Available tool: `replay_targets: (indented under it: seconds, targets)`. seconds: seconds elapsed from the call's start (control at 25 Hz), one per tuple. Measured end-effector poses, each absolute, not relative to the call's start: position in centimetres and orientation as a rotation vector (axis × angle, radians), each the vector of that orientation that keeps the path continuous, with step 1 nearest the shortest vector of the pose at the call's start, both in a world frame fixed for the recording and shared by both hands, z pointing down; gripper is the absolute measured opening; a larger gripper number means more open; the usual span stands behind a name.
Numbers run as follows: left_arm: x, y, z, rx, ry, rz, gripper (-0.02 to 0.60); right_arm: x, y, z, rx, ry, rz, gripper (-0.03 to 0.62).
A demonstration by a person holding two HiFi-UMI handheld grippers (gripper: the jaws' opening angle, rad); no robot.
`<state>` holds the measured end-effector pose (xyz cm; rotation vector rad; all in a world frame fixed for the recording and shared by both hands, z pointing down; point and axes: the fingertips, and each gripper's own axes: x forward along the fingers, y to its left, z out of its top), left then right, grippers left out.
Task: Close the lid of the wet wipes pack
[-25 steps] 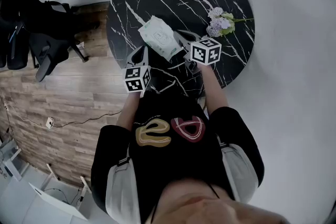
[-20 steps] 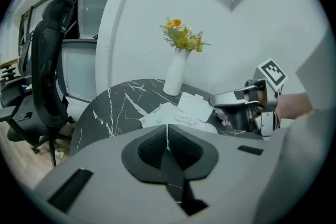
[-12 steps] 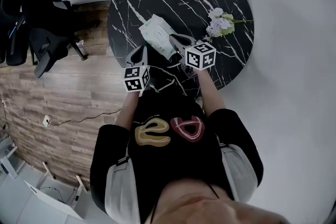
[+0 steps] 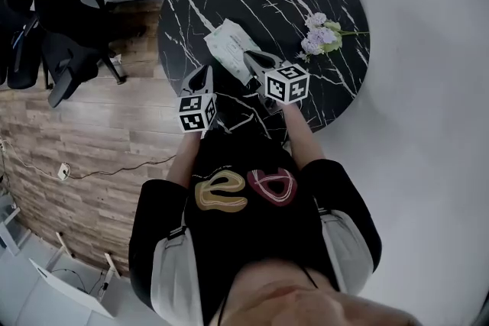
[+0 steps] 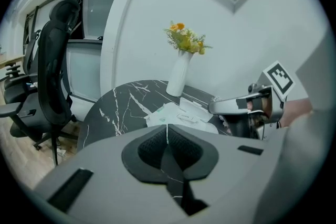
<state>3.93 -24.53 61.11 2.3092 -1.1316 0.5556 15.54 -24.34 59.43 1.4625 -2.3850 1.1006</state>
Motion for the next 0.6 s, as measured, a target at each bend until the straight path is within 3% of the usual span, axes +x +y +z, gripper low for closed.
replay_targets:
  seconds: [0.6]
  targets:
    - [2.7,-24.6,61.3,2.289,-1.150,0.557,0.021,13.8,-24.3,61.6,1.431,-2.309,1.103,0.011]
